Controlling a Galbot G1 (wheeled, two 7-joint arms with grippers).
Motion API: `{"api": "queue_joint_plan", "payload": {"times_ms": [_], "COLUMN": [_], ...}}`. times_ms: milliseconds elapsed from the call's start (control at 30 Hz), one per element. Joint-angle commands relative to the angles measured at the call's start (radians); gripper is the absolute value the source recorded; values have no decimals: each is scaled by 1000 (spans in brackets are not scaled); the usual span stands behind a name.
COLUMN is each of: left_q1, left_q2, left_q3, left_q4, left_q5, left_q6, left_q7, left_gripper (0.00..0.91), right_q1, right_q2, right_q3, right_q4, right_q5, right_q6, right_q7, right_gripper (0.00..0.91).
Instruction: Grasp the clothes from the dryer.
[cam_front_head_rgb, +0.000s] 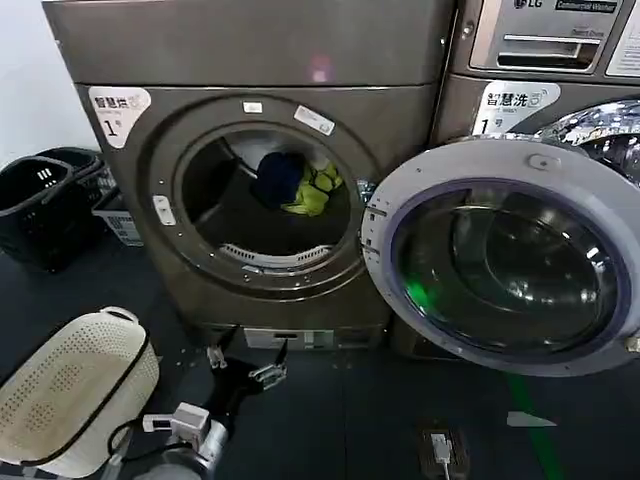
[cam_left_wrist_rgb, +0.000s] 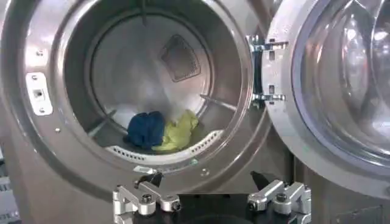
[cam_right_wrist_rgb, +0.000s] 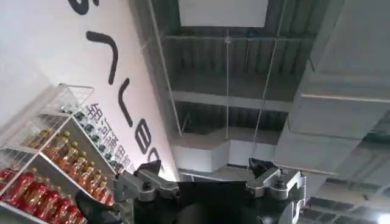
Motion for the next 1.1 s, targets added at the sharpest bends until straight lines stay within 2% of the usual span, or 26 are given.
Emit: {"api": "queue_joint_plan", "payload": {"times_ms": [33, 1100], "left_q1": [-3, -16], "left_q2": [-2, -13], "left_q3": [2, 7], "left_q4": [-1, -24], "left_q5": [-4, -4], "left_q6": [0, 16], "left_q7": [0, -11], "left_gripper": [907, 907], "right_q1": [0, -3], "right_q2": [1, 11], "right_q3": [-1, 0], "right_q4": [0, -9], "right_q5": [1, 4], "right_q6": [1, 30], "right_q7": [0, 1], "right_gripper": [907, 907]}}
